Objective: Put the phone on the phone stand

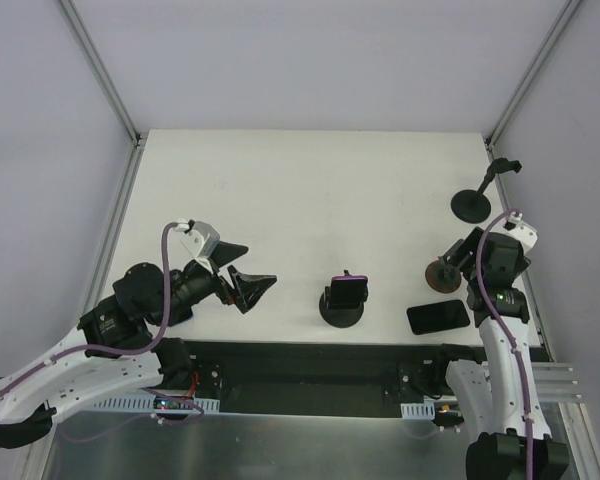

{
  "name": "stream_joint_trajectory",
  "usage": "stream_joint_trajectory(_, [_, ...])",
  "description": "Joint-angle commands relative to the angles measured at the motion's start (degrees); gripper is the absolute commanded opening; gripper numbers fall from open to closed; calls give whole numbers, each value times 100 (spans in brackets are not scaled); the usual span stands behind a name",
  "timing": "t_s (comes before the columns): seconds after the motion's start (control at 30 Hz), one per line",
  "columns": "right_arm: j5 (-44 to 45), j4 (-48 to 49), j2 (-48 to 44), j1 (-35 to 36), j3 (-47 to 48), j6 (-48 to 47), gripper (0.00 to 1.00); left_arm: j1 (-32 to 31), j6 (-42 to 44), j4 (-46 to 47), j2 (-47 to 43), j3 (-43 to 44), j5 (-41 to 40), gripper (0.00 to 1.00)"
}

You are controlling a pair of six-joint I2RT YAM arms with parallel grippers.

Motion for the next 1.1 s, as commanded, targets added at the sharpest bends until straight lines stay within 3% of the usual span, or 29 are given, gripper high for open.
stream_joint_trajectory(0.0, [-1481, 199, 85, -289, 191, -593, 77, -19, 507, -40, 630, 970, 792, 99])
stream_joint_trajectory(0.13, [-1639, 567, 59, -289, 59, -813, 59, -19, 832, -294, 1385, 1648, 1204, 99])
stream_joint_trajectory(0.3, [-2017, 709, 120, -289, 41, -909, 48, -19, 1315, -427, 1783, 2176, 1434, 99])
stream_joint_trajectory(0.7, [-1886, 719, 577, -289, 129, -1278, 27, 113, 1659, -339, 1590, 1439, 1082, 99])
stream_joint_trajectory(0.8, [-2017, 771, 595, -280, 120, -1410, 19, 174, 1624, -348, 1546, 1360, 1030, 99])
stream_joint_trajectory(0.9, [-2561, 1147, 700, -280, 146, -1560, 1, 209, 1589, -339, 1520, 1342, 881, 99])
stream_joint_trajectory(1.07, [-2818, 1210, 1271, 26, 813, -1797, 0, 332, 1528, -269, 1493, 1254, 485, 99])
